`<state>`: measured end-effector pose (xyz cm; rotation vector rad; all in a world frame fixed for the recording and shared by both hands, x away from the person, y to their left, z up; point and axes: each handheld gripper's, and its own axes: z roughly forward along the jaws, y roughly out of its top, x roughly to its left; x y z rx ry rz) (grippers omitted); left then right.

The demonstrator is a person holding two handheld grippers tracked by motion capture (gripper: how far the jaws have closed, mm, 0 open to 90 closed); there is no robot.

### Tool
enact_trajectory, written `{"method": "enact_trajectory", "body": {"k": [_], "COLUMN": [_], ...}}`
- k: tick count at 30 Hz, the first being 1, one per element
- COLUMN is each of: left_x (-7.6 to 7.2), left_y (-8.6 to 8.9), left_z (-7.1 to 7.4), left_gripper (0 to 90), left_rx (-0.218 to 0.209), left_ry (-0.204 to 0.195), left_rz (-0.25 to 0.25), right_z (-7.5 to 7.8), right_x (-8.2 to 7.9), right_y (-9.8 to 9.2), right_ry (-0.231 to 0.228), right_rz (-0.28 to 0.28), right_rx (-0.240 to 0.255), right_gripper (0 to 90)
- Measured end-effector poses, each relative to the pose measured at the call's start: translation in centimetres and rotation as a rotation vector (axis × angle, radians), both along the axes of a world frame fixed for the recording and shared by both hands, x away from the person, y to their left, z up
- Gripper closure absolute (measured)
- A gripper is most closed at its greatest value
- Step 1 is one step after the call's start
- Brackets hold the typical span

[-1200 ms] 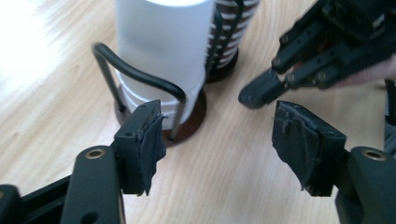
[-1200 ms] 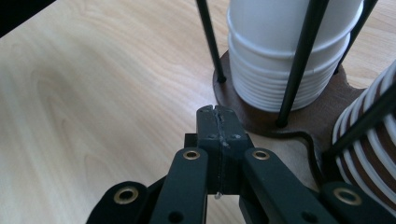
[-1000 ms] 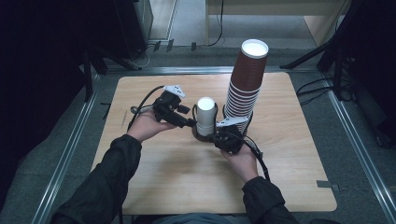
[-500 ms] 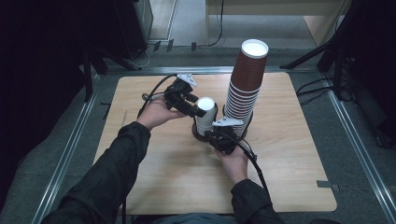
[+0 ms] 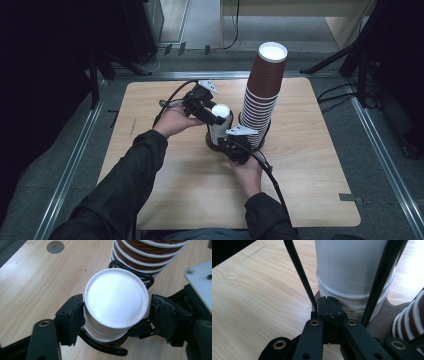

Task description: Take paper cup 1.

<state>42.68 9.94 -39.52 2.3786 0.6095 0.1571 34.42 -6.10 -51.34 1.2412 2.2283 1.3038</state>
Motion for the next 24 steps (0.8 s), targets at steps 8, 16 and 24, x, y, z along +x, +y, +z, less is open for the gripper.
{"method": "enact_trajectory", "body": {"k": [8,16,24], "left_x": [0.0,0.0,-0.3], "left_y": [0.0,0.1,0.4], "left_z": [-0.1,0.6,2.6], "left_gripper": [34.4,35.8,36.2], "left_rx": [-0.007,-0.008,-0.019], "left_ry": [-0.019,-0.021,-0.035], "left_rz": [0.004,-0.002,-0.002], "right_z": [0.0,0.0,0.5], "right_x": [0.1,0.2,0.3], "right_y": [0.4,0.6,0.6], "right_ry": [-0.014,-0.009,-0.015], "right_rz": [-0.006,-0.001,0.006], "right_rx": [-0.018,-0.014,-0.014], "right_gripper": [89.2,89.4,89.5]}}
